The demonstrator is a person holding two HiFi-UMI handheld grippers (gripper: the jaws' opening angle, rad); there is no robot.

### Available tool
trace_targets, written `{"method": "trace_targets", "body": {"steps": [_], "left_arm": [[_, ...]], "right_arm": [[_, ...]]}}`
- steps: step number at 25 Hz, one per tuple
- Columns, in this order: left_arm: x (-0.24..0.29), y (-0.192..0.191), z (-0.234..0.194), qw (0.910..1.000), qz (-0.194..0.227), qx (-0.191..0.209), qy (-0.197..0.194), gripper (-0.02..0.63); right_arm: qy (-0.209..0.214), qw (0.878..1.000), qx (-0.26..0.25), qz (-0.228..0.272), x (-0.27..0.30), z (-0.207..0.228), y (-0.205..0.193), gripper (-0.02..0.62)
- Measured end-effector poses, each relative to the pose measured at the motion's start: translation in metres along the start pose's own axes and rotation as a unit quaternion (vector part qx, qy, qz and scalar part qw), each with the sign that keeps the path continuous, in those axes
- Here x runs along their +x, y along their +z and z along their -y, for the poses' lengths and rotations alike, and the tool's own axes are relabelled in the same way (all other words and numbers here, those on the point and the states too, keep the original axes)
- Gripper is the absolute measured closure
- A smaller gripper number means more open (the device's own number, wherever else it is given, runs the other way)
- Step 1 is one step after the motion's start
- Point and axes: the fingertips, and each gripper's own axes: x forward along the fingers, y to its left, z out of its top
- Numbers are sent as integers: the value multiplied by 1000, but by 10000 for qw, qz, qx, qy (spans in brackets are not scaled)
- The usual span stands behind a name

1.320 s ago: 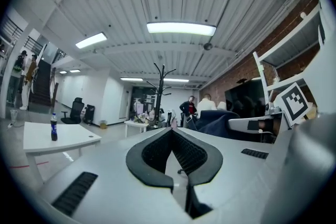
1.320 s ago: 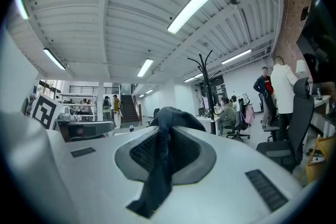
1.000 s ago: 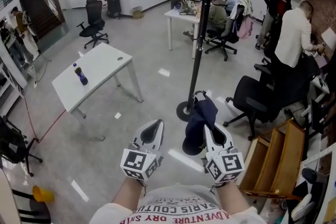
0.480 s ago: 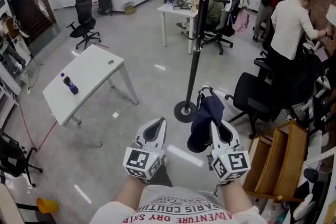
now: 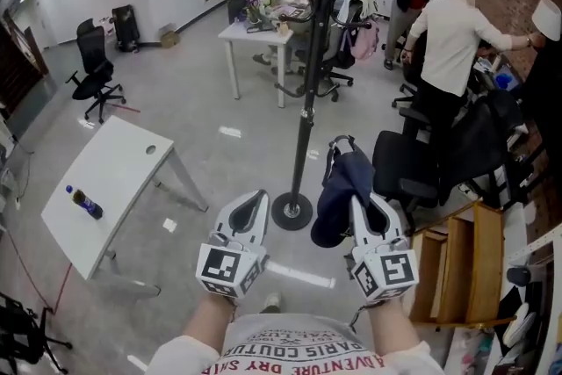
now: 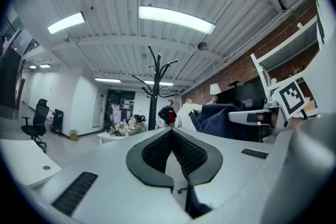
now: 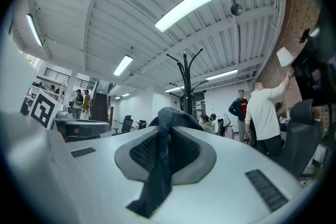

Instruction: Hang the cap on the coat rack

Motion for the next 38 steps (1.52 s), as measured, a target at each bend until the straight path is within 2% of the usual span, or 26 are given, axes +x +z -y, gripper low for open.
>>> {"method": "trace_targets", "body": {"steps": [4, 9, 12, 18, 26, 32, 38], "left_arm": [[30, 0, -32, 9995, 82, -125, -290, 601], [60, 0, -57, 9980, 110, -107, -615, 601], [72, 1, -69, 9971, 129, -140, -737, 601], [90, 1, -68, 9954, 108, -254, -920, 601], [106, -5, -70, 9952, 41, -443, -869, 601], [114, -12, -82, 9965, -70, -424, -723, 601], [127, -7, -88, 9973, -8, -437, -588, 601]], "right_arm": [[-274, 9987, -312, 292, 37, 1, 29, 555], [-419, 9929, -749, 818, 77, 0, 80, 555], [-476, 9894, -973, 967, 96, -2, 102, 555], [-607, 9808, -1371, 1249, 120, 15, 148, 555], [-579, 9688, -1565, 1833, 140, 30, 213, 555], [-518, 9615, -1639, 2143, 150, 27, 241, 555], [-431, 9608, -1673, 2170, 171, 36, 255, 555]]}}
